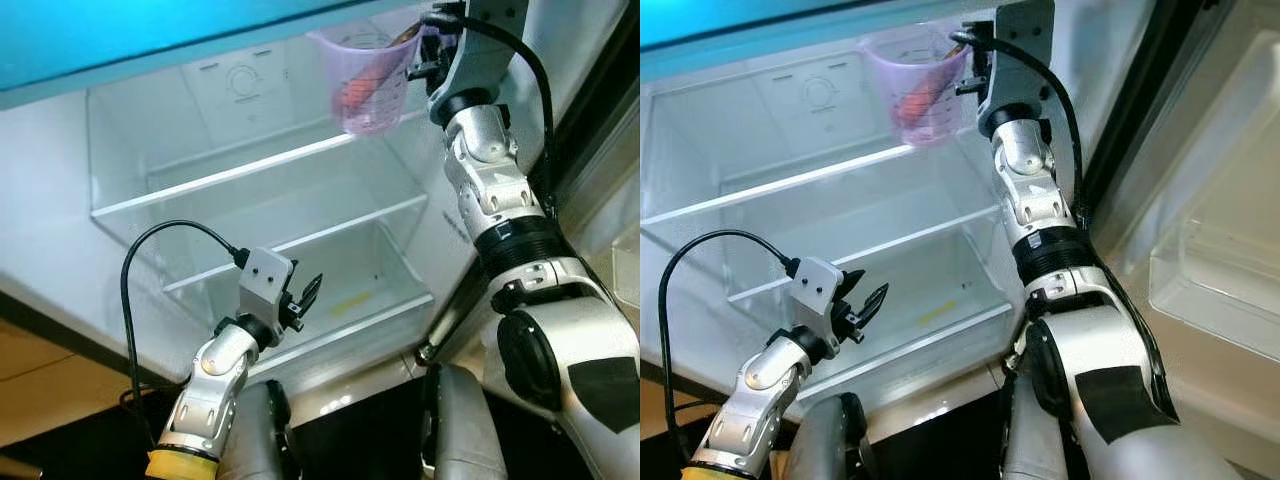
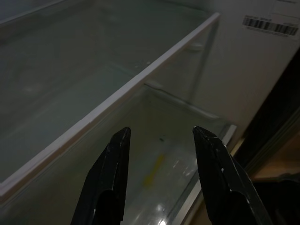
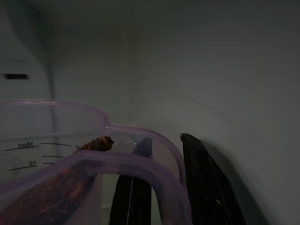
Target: Restocking fridge
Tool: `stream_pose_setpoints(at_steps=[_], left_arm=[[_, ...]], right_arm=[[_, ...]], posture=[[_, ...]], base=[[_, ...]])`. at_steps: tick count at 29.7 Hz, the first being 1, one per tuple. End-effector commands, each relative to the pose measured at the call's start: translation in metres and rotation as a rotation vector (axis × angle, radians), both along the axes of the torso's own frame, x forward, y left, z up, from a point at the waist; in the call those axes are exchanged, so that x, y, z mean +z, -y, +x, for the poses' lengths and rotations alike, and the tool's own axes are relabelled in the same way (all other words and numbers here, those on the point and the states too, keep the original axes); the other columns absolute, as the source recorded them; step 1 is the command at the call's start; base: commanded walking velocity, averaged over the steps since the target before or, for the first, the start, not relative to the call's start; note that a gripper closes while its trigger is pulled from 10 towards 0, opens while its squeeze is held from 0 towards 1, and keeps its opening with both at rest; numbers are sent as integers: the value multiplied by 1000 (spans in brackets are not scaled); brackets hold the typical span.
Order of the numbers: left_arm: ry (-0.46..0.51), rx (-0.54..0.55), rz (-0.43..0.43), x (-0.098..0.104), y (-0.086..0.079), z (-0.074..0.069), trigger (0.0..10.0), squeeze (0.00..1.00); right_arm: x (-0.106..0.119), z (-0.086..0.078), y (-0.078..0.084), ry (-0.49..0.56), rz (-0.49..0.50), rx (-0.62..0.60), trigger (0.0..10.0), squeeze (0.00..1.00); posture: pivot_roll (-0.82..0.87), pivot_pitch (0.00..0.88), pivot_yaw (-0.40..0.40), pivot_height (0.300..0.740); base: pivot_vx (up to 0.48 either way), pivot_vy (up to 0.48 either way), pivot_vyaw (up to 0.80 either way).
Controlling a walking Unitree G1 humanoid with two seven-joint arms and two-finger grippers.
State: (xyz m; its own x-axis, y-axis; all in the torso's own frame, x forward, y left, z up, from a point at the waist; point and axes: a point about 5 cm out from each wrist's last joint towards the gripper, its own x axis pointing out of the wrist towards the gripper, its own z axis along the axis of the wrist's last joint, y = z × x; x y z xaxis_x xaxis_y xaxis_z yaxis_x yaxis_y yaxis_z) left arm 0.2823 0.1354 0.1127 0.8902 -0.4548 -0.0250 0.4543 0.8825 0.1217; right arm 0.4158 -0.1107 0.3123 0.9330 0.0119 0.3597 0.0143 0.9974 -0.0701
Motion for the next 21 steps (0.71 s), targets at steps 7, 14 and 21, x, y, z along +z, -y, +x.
stream_pose_setpoints(at_steps=[7,14,21], left_arm=[[-30,2,9,-6,-1,-4,10000,0],[-33,-1,17,-6,-2,-5,10000,0],[-34,14,24,-6,-6,-7,10000,0]], right_arm=[[14,1,6,67,92,-88,10000,0],[15,3,-8,50,166,-52,10000,0],[-2,4,-26,11,70,-12,10000,439]], posture=[[13,229,28,560],[23,229,30,560],[44,234,24,560]], base=[[0,0,0],[0,0,0],[0,0,0]])
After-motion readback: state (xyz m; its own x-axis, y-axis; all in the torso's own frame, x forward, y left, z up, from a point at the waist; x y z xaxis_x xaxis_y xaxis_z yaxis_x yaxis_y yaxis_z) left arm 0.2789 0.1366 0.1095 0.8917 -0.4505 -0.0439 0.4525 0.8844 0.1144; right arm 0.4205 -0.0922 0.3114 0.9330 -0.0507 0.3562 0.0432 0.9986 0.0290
